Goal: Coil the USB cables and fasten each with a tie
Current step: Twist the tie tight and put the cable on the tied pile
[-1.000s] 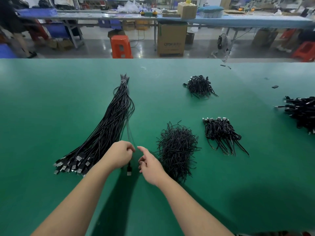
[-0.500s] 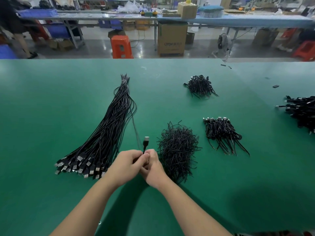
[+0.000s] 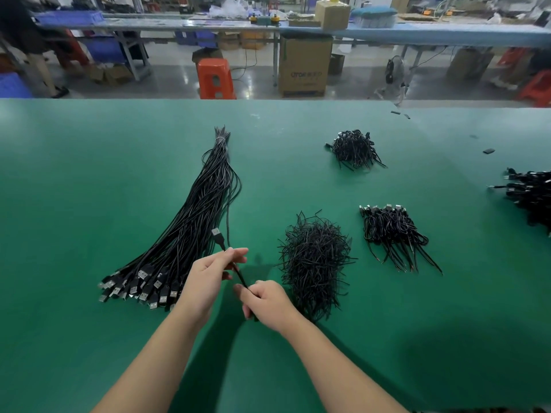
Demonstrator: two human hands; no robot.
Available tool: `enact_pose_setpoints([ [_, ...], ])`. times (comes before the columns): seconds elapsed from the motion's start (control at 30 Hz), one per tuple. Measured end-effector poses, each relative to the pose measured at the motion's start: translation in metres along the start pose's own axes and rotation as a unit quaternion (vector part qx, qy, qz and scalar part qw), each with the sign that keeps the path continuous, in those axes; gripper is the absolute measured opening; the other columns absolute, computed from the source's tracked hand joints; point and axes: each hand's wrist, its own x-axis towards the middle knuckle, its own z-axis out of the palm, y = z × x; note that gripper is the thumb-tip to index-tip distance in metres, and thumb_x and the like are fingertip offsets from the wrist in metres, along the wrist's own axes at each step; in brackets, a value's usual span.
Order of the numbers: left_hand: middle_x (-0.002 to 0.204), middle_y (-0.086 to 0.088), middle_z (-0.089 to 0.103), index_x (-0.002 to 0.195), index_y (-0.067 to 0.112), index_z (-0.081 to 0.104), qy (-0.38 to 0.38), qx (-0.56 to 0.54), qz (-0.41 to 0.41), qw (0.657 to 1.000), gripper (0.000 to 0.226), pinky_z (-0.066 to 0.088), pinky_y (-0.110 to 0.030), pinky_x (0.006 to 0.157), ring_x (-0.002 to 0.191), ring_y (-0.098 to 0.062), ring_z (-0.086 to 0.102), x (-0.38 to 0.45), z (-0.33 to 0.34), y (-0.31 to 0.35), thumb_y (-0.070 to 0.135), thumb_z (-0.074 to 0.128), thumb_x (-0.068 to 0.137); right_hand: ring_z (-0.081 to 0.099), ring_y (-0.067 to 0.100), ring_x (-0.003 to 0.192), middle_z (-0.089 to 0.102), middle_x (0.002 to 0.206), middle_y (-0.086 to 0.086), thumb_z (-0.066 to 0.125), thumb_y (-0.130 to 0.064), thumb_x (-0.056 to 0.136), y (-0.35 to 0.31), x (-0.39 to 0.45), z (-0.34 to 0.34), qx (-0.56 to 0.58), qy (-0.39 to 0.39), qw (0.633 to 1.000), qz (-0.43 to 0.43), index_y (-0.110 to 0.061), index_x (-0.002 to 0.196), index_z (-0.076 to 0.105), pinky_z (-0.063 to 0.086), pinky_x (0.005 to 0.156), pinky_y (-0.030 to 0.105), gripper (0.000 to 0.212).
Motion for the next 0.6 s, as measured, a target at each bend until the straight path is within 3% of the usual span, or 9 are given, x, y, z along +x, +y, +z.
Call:
enact_pose_setpoints([
  [0.07,0.100,0.007,0.076,0.097,0.028,0.081,0.005,0.002,0.003,1.000,0.031,0.043,-0.028,0.077,0.084,-0.001,0.062,0.001,-0.001,-0.001,0.025,0.050,0.102,0.058,0.015,0.064,0.059,0.050,-0.005,0.052,-0.071,0.082,0.000,0.001,-0.003,0.023,-0.003,1.000,-0.008,-0.022,0.052,0.067,0.046,0.075,0.034,0.059],
  [0.13,0.097,0.013,0.075,0.097,0.030,0.081,0.014,0.012,0.006,1.000,0.031,0.043,-0.027,0.079,0.085,0.002,0.063,0.001,-0.002,-0.003,0.027,0.051,0.102,0.048,0.016,0.064,0.055,0.060,0.011,0.058,-0.070,0.079,-0.006,0.002,-0.006,0.049,-0.016,0.999,-0.012,-0.014,0.064,0.071,0.038,0.067,0.036,0.059],
  [0.23,0.114,0.018,0.071,0.103,0.027,0.079,-0.005,0.007,0.013,1.000,0.026,0.046,-0.025,0.085,0.104,-0.001,0.065,0.001,0.000,-0.005,0.027,0.053,0.102,0.041,0.008,0.078,0.045,0.076,-0.003,0.057,-0.063,0.086,-0.022,-0.002,-0.005,0.074,-0.009,0.997,-0.035,-0.039,0.064,0.064,0.033,0.070,0.019,0.033],
  [0.3,0.118,0.014,0.071,0.106,0.030,0.078,-0.012,-0.018,0.016,1.000,0.024,0.049,-0.019,0.081,0.106,-0.003,0.066,0.000,0.002,-0.004,0.029,0.054,0.101,0.044,0.007,0.089,0.048,0.087,-0.002,0.054,-0.049,0.097,-0.031,-0.002,-0.007,0.062,0.021,0.997,-0.048,-0.039,0.070,0.062,0.035,0.074,0.013,0.030],
  [0.4,0.116,0.011,0.073,0.114,0.032,0.075,-0.016,-0.037,0.040,0.998,0.028,0.052,-0.013,0.082,0.109,-0.003,0.066,0.000,0.003,0.001,0.037,0.051,0.100,0.046,0.009,0.063,0.053,0.070,-0.006,0.045,-0.036,0.105,-0.044,-0.001,-0.010,0.108,0.030,0.992,-0.059,-0.014,0.094,0.066,0.042,0.063,0.035,0.033],
  [0.43,0.118,0.011,0.072,0.116,0.030,0.074,-0.020,-0.044,0.051,0.998,0.029,0.052,-0.014,0.085,0.112,-0.004,0.065,0.001,0.004,0.003,0.036,0.050,0.101,0.042,0.008,0.055,0.047,0.062,-0.012,0.044,-0.039,0.104,-0.050,-0.001,-0.011,0.154,0.021,0.986,-0.050,-0.009,0.099,0.063,0.040,0.056,0.036,0.036],
  [0.5,0.121,0.006,0.072,0.118,0.025,0.073,-0.027,-0.061,0.066,0.996,0.029,0.053,-0.016,0.088,0.115,-0.009,0.065,0.002,0.005,0.007,0.031,0.048,0.103,0.032,0.005,0.049,0.039,0.055,-0.016,0.044,-0.048,0.099,-0.058,-0.002,-0.015,0.220,0.009,0.974,-0.047,-0.015,0.097,0.061,0.031,0.048,0.026,0.037],
  [0.6,0.121,0.000,0.072,0.120,0.017,0.071,-0.062,-0.079,0.068,0.993,0.034,0.052,-0.018,0.091,0.117,-0.015,0.066,0.002,0.006,0.015,0.024,0.042,0.107,0.029,0.004,0.050,0.038,0.055,-0.018,0.045,-0.052,0.095,-0.062,-0.004,-0.019,0.202,0.017,0.976,-0.082,-0.038,0.079,0.059,0.026,0.048,0.021,0.025],
])
